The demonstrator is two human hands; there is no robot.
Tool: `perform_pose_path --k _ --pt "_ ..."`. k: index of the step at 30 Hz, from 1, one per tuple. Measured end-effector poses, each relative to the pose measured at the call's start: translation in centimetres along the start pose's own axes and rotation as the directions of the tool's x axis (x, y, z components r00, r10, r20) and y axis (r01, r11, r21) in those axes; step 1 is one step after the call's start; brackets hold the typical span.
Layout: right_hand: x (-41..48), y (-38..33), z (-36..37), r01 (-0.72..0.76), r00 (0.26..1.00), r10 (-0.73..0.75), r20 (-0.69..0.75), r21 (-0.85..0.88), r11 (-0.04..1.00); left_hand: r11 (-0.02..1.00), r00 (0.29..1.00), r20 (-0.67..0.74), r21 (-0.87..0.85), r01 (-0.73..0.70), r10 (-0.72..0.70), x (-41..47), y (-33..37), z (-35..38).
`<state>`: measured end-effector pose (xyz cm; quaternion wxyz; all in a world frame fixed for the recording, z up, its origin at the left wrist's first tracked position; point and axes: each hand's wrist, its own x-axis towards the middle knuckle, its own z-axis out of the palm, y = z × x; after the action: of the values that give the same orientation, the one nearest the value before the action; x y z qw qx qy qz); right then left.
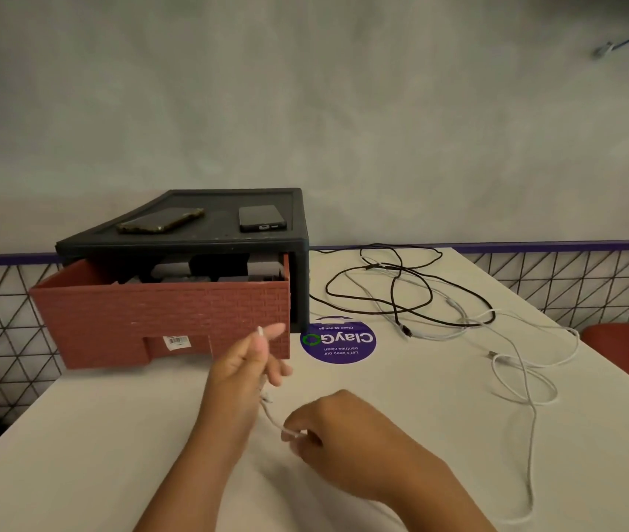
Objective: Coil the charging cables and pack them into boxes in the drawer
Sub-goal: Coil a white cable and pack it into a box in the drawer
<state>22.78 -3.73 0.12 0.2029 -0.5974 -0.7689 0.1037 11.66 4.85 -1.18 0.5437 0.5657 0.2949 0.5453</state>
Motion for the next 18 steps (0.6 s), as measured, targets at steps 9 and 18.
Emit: perform_pose_path --k 9,18 --pt "0.4 3.2 -0.8 0.067 0.773 0.012 -0.634 0.1 0.993 0.982 0.937 0.295 0.034 0.186 -0.188 -1.6 0.6 1.8" --pt "0.9 1.4 0.1 0.069 0.917 0.231 -0.325 0.701 0.71 0.755 0.831 0.403 -0.381 0.533 -0.383 -2.3 2.3 1.9"
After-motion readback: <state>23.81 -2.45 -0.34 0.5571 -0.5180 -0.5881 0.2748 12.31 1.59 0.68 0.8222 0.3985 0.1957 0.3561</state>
